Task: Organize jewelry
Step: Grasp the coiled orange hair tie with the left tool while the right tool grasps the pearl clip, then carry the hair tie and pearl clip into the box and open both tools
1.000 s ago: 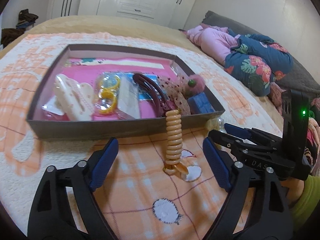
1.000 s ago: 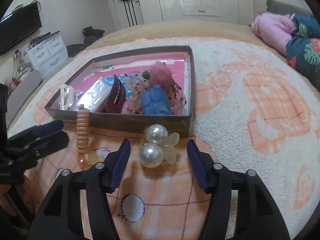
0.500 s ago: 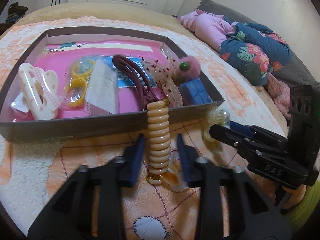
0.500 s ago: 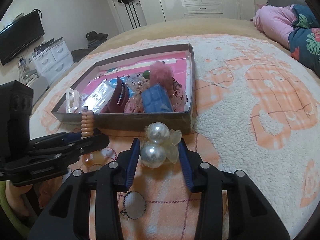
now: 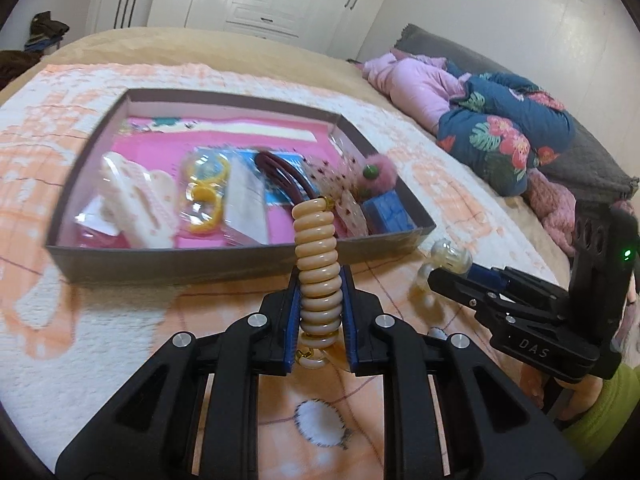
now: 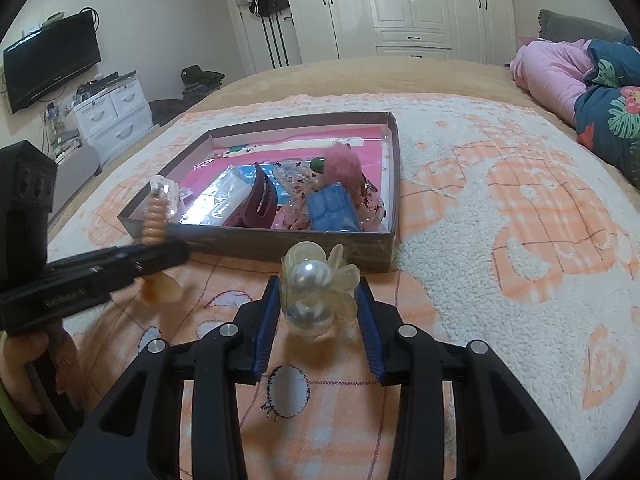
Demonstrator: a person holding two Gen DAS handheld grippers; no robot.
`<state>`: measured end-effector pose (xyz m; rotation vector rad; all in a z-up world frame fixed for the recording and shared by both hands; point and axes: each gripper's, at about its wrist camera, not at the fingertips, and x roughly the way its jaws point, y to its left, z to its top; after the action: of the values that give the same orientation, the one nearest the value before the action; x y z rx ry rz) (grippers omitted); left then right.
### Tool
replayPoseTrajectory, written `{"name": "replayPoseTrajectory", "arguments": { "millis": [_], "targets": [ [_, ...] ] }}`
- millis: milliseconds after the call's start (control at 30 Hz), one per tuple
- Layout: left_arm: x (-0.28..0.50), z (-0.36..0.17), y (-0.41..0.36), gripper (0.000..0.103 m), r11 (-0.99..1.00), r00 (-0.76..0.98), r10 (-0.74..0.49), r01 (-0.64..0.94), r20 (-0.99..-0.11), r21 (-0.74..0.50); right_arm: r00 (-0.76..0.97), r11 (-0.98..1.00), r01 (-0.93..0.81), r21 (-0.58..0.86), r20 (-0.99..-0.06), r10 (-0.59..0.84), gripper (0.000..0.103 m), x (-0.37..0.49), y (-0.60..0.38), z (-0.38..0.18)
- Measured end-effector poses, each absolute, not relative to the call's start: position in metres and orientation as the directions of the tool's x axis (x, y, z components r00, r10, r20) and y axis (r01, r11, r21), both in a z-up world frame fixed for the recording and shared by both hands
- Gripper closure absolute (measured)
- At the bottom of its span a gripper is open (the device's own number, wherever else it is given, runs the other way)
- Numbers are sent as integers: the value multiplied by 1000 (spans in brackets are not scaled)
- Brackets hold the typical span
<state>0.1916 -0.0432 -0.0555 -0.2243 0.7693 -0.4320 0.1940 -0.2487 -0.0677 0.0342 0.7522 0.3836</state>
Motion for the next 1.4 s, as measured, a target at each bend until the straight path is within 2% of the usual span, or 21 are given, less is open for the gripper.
{"name": "replayPoseTrajectory", "arguments": {
  "millis": [667,1033,1400],
  "targets": [
    [196,-21,11,92,910,734,-393,226,-553,-347,678,887,-445,121,-602,422,67,199,-195,-31],
    [220,-11,14,92,915,748,-382,225,-543,-334,702,894,-436,108,-581,413,67,232,-180,-19],
    [252,-21,5,92,917,730,-382,224,-567,-330,704,917,-386,103,-609,365,67,275,-180,-34]
  ]
}}
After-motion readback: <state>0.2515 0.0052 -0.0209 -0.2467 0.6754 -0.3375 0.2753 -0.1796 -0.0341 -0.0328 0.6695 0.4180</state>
